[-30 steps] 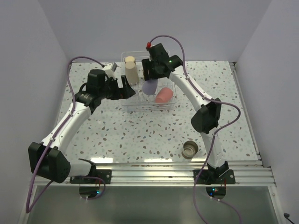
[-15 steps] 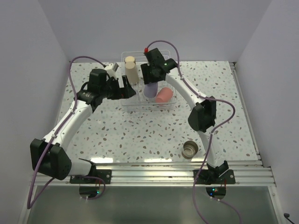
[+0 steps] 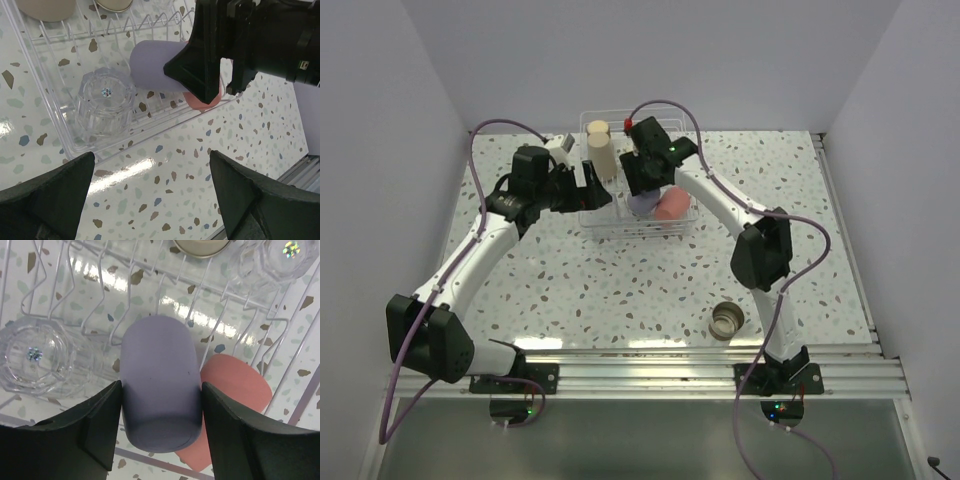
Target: Load the cups into the dish rack
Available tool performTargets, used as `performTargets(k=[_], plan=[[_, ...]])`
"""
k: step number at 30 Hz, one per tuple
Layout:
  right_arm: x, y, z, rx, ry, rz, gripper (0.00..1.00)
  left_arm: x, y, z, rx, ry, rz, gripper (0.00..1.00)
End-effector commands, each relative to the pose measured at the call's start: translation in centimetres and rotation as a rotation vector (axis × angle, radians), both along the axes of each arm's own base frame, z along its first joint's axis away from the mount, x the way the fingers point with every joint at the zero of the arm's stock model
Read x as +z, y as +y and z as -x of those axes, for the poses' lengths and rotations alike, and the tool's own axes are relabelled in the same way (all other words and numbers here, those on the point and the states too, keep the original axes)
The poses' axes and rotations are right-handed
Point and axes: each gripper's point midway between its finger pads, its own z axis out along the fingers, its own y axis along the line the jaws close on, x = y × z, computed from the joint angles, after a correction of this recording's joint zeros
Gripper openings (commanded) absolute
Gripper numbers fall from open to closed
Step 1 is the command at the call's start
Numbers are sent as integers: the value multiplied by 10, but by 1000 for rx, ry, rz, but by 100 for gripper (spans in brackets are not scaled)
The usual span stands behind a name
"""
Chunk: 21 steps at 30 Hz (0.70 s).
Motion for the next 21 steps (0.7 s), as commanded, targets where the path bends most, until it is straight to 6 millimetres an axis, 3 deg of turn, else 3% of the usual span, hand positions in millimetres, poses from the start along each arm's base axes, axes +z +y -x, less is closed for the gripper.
performTargets(k=[1,2,9,15,21], plan=[[21,-6,15,21,-41,14,61,20,-5,-8,-18,-55,26,100],[27,-6,18,23,-50,11,72,21,-5,-8,-19,-58,28,100],[35,-12,32,26,-56,10,91,22,-6,-6,-21,-59,48,100],[57,-18,35,13,-91,1,95,24,-6,-3,-19,-66,53,100],[103,-34,43,-19,-161,-21,98,29,-6,-1,-28,-90,39,100]])
